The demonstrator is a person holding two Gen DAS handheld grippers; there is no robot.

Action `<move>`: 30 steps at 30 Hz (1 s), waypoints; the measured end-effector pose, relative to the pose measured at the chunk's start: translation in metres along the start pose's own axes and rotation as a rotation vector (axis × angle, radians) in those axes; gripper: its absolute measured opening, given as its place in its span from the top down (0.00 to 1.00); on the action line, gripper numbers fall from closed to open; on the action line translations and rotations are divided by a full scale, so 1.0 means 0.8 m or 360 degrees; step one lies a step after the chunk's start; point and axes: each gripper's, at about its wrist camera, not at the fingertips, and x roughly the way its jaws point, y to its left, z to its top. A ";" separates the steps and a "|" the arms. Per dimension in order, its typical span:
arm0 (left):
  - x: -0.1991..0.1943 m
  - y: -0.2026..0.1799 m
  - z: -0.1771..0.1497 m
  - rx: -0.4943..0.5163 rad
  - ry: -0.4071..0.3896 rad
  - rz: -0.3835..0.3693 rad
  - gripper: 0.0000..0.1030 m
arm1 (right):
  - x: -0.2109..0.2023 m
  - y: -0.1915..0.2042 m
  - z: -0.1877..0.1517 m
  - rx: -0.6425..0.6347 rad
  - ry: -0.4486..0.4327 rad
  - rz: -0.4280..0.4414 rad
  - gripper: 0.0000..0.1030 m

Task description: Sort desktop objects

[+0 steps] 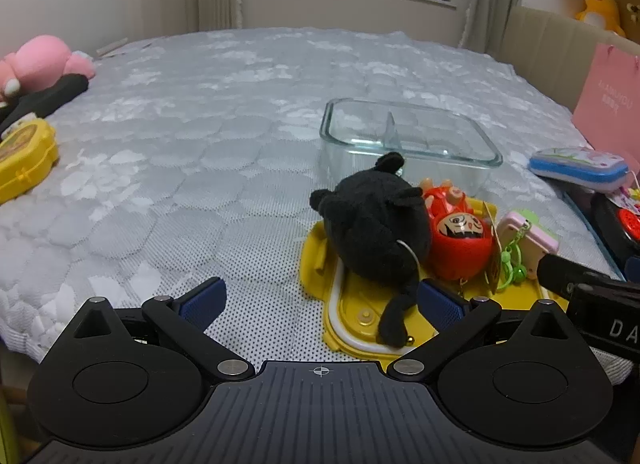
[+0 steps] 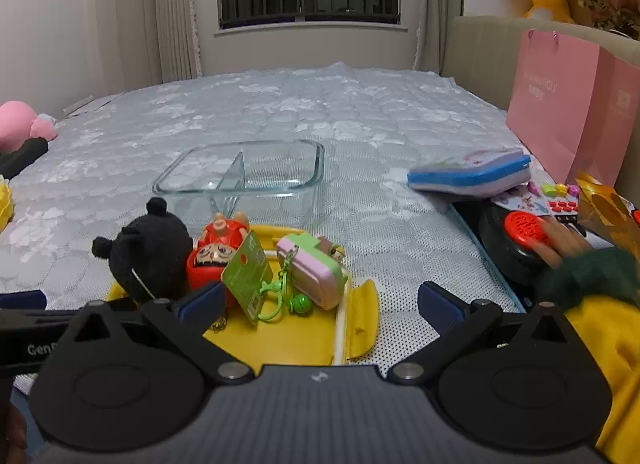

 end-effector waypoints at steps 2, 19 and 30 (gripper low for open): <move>0.001 0.000 -0.001 0.0003 0.0006 0.0003 0.00 | 0.002 0.000 -0.001 0.0001 0.0015 0.0012 0.00; 0.010 -0.003 -0.003 0.0022 0.0046 0.0002 0.00 | 0.011 -0.002 -0.004 0.0015 0.0056 0.0014 0.00; 0.014 -0.007 0.000 0.0038 0.0053 0.0005 0.00 | 0.013 -0.006 -0.002 0.0007 0.0046 0.0002 0.00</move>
